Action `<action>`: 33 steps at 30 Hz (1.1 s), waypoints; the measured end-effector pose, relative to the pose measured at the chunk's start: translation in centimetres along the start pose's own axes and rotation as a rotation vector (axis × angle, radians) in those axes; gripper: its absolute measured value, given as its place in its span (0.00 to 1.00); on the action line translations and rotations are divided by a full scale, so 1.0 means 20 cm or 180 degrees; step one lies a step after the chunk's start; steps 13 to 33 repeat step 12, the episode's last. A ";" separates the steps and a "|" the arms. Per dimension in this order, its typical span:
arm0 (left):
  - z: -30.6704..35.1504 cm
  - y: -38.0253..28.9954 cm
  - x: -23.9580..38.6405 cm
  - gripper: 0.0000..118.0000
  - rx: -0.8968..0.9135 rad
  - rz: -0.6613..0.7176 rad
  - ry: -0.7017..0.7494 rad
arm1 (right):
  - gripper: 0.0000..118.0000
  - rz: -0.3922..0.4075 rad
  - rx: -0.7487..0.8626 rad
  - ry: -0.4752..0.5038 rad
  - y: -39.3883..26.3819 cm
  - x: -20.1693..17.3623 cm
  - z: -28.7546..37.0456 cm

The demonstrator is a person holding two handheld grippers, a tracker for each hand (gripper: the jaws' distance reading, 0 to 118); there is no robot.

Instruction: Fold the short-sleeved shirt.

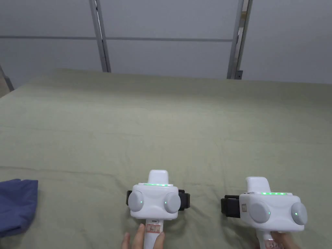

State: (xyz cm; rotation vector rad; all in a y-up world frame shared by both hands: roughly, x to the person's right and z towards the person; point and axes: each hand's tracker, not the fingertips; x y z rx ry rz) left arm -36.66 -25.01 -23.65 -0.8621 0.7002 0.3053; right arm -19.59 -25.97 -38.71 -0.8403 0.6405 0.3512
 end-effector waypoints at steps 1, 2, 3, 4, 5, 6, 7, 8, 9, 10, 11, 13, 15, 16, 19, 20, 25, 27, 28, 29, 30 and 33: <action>-0.01 0.00 0.00 1.00 0.0000 -0.0001 0.0001 | 1.00 -0.0017 0.0016 0.0018 0.00 0.00 0.01; 0.00 0.00 0.00 1.00 0.0000 0.0000 0.0000 | 1.00 -0.0008 0.0010 0.0021 0.00 0.01 0.02; 0.00 0.00 0.00 1.00 0.0000 0.0001 -0.0002 | 1.00 -0.0011 0.0001 0.0026 0.01 0.01 0.02; 0.00 0.00 0.00 1.00 -0.0001 0.0000 -0.0001 | 1.00 -0.0008 -0.0013 0.0025 0.01 0.01 0.02; 0.00 0.01 0.00 1.00 -0.0002 -0.0001 0.0001 | 1.00 -0.0007 -0.0005 0.0023 0.00 0.01 0.02; 0.00 0.00 0.00 1.00 0.0000 -0.0001 0.0000 | 1.00 -0.0004 -0.0001 0.0025 0.01 0.01 0.01; 0.00 0.00 0.00 1.00 0.0002 0.0000 -0.0001 | 1.00 -0.0005 -0.0004 0.0029 0.01 0.01 0.01; 0.00 0.00 0.00 1.00 0.0000 -0.0001 0.0000 | 1.00 -0.0006 -0.0003 0.0030 0.01 0.01 0.01; 0.00 0.01 0.00 1.00 0.0000 -0.0001 0.0001 | 1.00 -0.0005 -0.0005 0.0027 0.01 0.01 0.01; 0.00 0.01 0.00 1.00 0.0001 -0.0001 0.0000 | 1.00 -0.0003 -0.0005 0.0023 0.01 0.01 0.03; 0.00 0.01 0.00 1.00 0.0000 -0.0001 0.0000 | 1.00 -0.0003 -0.0002 0.0023 0.00 0.01 0.03; 0.00 0.01 0.00 1.00 0.0001 -0.0001 0.0000 | 1.00 -0.0005 -0.0006 0.0025 0.00 0.01 0.03; 0.00 0.01 0.00 1.00 0.0001 -0.0001 0.0000 | 1.00 -0.0005 -0.0006 0.0025 0.00 0.01 0.03; 0.00 0.01 0.00 1.00 0.0001 -0.0001 0.0000 | 1.00 -0.0005 -0.0006 0.0025 0.00 0.01 0.03; 0.00 0.01 0.00 1.00 0.0001 -0.0001 0.0000 | 1.00 -0.0005 -0.0006 0.0025 0.00 0.01 0.03; 0.00 0.01 0.00 1.00 0.0001 -0.0001 0.0000 | 1.00 -0.0005 -0.0006 0.0025 0.00 0.01 0.03; 0.00 0.01 0.00 1.00 0.0001 -0.0001 0.0000 | 1.00 -0.0005 -0.0006 0.0025 0.00 0.01 0.03; 0.00 0.01 0.00 1.00 0.0001 -0.0001 0.0000 | 1.00 -0.0005 -0.0006 0.0025 0.00 0.01 0.03; 0.00 0.01 0.00 1.00 0.0001 -0.0001 0.0000 | 1.00 -0.0005 -0.0006 0.0025 0.00 0.01 0.03; 0.00 0.01 0.00 1.00 0.0001 -0.0001 0.0000 | 1.00 -0.0005 -0.0006 0.0025 0.00 0.01 0.03; 0.00 0.01 0.00 1.00 0.0001 -0.0001 0.0000 | 1.00 -0.0005 -0.0006 0.0025 0.00 0.01 0.03; 0.00 0.01 0.00 1.00 0.0001 -0.0001 0.0000 | 1.00 -0.0005 -0.0006 0.0025 0.00 0.01 0.03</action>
